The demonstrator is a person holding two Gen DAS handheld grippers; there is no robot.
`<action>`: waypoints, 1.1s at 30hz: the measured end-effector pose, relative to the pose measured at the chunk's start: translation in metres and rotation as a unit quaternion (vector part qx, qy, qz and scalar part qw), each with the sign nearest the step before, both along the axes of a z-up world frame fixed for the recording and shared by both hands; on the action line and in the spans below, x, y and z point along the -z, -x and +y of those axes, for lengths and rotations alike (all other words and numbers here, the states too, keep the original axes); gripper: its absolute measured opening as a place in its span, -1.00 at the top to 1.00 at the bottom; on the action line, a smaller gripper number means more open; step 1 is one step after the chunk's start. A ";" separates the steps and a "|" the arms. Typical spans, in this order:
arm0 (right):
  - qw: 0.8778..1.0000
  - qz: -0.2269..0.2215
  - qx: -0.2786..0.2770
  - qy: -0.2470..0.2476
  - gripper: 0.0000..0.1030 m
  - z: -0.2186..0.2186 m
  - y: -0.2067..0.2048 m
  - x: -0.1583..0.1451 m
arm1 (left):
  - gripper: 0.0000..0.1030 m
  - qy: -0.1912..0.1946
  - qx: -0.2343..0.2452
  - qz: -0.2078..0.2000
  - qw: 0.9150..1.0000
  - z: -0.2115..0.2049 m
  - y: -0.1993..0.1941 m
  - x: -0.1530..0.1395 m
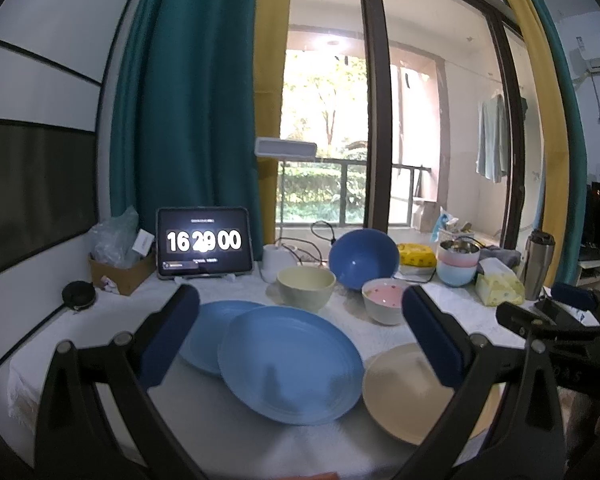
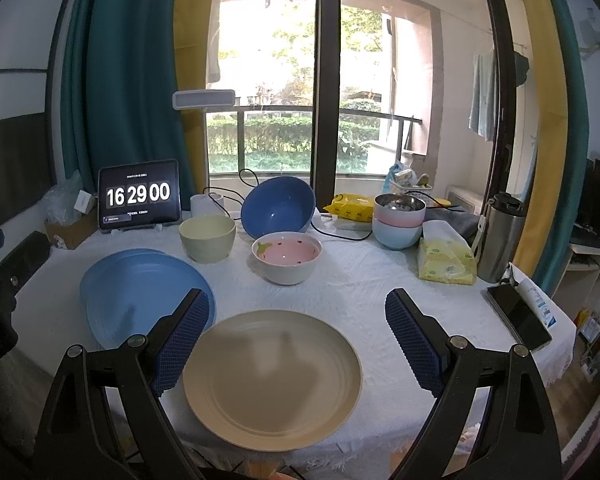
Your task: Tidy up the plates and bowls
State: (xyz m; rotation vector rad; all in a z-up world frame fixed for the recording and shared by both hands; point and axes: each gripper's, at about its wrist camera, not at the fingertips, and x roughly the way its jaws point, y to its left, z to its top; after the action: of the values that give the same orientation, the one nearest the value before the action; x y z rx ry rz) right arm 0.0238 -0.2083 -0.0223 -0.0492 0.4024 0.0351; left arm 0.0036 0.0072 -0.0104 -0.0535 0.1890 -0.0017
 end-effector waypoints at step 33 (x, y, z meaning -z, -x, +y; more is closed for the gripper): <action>0.983 0.173 0.021 -0.055 -0.29 -0.067 -0.092 0.096 | -0.03 -0.094 0.101 0.264 0.955 -0.101 -0.123 0.103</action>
State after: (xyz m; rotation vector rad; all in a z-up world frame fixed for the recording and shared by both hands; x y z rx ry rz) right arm 0.1158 -0.2758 -0.1186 0.0760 0.7484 0.0241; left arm 0.1265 -0.0942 -0.1137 0.1586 0.7286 -0.1746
